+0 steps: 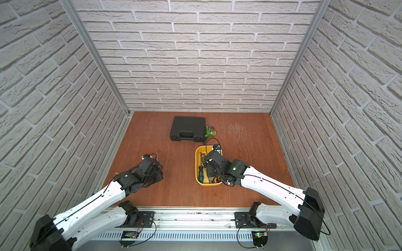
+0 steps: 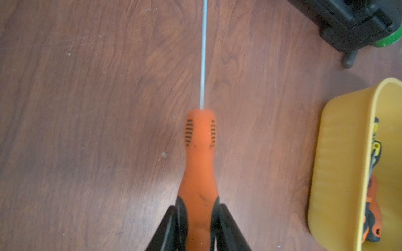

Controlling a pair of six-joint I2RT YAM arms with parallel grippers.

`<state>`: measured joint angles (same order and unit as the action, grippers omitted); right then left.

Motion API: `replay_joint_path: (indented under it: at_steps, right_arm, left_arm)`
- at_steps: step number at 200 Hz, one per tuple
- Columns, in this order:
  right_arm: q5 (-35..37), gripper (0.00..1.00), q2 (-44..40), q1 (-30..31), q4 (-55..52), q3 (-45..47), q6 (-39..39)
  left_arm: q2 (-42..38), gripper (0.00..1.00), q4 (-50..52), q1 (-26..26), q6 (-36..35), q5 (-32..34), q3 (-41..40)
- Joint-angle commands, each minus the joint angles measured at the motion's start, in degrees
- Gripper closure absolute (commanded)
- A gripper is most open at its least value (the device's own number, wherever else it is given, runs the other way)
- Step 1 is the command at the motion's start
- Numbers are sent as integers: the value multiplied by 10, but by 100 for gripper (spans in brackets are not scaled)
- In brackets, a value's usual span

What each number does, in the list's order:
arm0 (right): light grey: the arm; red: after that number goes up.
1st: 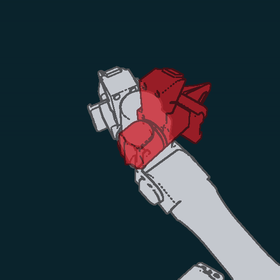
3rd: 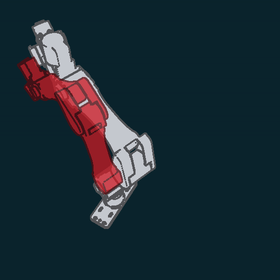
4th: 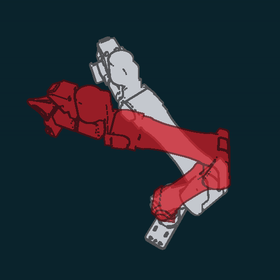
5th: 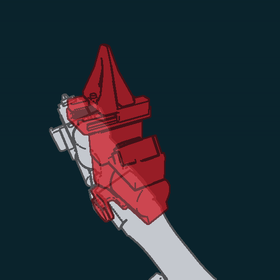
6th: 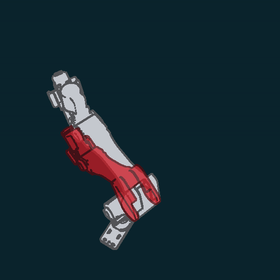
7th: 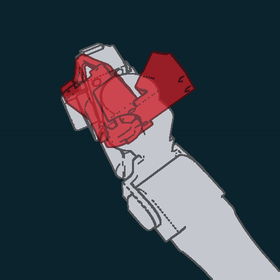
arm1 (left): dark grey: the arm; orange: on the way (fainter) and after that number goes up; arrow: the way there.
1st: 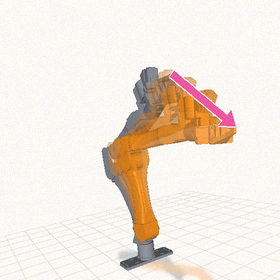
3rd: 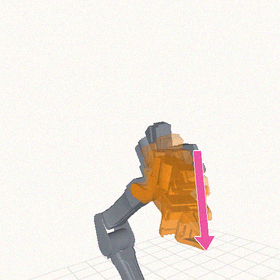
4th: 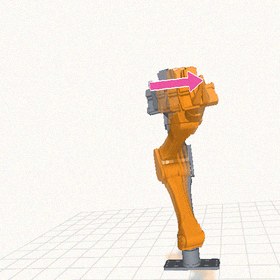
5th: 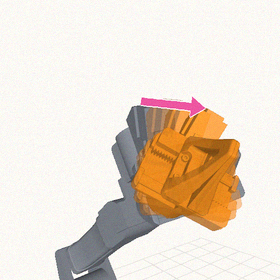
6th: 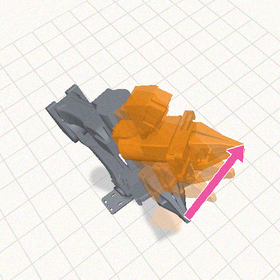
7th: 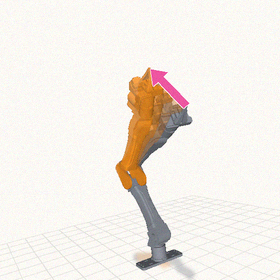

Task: Put the screwdriver on the desktop into the storage box
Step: Pick up the screwdriver from the center of the board, then place the screwdriver in the storage box.

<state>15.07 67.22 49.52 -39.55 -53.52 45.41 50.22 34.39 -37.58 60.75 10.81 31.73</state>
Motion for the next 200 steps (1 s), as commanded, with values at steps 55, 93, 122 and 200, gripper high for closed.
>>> replay_joint_path:
  at_steps: [55,93,122,200]
  right_arm:
    - [-26,70,4,4,31,-14,-8]
    - [-50,70,16,6,49,-17,-4]
    - [-68,70,29,17,70,-21,0]
    - [-91,70,65,57,116,-36,-7]
  left_arm:
    - [-35,100,-89,-2,25,-43,-8]
    - [-48,100,-132,-3,33,-65,-18]
    - [-67,100,-186,-5,58,-88,-47]
    - [-81,100,-244,-11,66,-102,-68]
